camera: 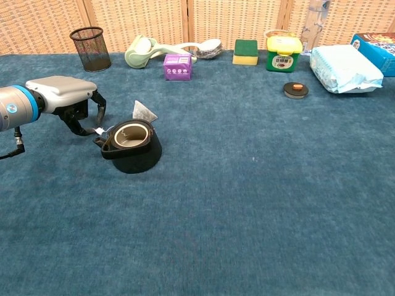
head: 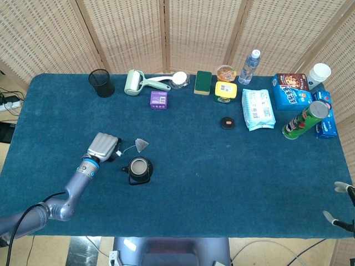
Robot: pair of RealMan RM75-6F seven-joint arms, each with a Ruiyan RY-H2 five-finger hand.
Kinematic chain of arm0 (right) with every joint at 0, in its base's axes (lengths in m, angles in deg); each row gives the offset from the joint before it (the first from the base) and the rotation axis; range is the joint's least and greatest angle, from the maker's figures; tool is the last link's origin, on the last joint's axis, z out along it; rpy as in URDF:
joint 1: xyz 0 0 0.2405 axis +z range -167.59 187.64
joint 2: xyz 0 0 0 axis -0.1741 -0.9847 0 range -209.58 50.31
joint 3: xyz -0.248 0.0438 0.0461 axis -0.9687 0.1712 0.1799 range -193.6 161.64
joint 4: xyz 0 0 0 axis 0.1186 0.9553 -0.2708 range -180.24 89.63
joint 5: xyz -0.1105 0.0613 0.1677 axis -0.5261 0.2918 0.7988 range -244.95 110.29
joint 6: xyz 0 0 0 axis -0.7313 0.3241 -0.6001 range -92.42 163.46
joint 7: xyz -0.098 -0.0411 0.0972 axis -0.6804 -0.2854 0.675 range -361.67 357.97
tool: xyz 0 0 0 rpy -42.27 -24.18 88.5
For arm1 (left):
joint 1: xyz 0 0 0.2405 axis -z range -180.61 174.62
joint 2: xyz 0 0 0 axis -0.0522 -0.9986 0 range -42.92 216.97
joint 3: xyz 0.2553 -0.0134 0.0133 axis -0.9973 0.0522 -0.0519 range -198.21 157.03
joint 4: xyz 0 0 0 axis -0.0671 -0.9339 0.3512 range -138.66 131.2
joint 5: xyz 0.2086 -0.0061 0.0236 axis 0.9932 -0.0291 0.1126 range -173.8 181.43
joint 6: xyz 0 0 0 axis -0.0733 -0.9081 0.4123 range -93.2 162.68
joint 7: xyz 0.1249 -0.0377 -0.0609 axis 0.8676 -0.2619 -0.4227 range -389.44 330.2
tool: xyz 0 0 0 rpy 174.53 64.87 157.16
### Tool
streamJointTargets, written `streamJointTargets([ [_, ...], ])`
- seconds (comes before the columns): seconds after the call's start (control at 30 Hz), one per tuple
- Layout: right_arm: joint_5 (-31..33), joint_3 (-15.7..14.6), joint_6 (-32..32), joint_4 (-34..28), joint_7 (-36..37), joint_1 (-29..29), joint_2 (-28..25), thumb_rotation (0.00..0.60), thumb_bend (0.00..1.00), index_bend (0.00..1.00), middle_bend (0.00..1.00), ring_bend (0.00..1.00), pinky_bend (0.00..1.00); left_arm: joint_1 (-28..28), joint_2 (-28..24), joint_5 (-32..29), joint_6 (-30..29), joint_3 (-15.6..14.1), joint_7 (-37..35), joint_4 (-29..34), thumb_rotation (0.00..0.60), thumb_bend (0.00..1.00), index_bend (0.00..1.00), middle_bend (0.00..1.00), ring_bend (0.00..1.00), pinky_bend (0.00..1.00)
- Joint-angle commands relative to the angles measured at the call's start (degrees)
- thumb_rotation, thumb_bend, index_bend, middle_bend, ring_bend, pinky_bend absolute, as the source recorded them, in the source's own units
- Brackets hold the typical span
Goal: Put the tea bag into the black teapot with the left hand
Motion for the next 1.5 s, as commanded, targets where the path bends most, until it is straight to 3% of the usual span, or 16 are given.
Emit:
streamJointTargets([
  [0.03,0.1,0.0,0.1,0.0,0.1,-0.1,0.0,0.600,0.10,0.26,0.36,0.30,0.38,0.2,0.2,-0.2,0.1,0.0,0.2,-0.2,0.600,0.38,0.51,0.98,0.95,0.92],
  [0.97,0.1,0.1,0.5,0.4,0.5,-0.9,0.1,0.600,0.10,0.26,0.36,0.30,0.38,1.1,1.6,-1.2,0.6,-0.1,0.3,-1.2,0.600,0.42,0.51,0.98,0.95,0.92],
  [1.5,0.2,0.1,0.8,0.3,0.8,-1.3,-0.1,0.600,0.10,0.26,0.36,0.30,0.38,1.6,2.1,-1.9,0.9,0.1,0.3,-1.8,0.600,0.49,0.64,0.98,0.95,0.92],
])
